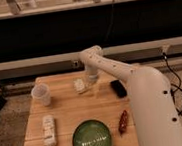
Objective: Place the white sponge in the ceramic bowl
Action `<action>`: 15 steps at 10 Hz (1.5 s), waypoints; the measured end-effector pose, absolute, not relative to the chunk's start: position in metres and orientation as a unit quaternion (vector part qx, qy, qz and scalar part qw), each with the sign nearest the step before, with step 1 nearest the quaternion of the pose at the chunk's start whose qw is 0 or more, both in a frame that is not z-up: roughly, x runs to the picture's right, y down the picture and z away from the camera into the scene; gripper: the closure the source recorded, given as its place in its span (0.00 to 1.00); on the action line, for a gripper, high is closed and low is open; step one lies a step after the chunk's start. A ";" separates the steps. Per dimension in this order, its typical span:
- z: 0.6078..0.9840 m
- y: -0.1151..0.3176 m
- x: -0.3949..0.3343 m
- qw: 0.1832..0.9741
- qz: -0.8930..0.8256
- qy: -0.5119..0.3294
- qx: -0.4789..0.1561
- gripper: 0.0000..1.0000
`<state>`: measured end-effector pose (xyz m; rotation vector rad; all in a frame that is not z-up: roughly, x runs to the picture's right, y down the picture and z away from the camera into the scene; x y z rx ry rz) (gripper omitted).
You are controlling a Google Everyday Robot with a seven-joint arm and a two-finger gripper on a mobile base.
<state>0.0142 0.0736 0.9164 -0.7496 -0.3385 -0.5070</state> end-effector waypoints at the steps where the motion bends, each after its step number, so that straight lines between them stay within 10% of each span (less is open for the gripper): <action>1: 0.915 0.065 0.014 0.887 -0.254 -0.163 -0.350 0.20; 15: 0.963 0.030 -0.052 0.851 -0.349 -0.228 -0.319 0.20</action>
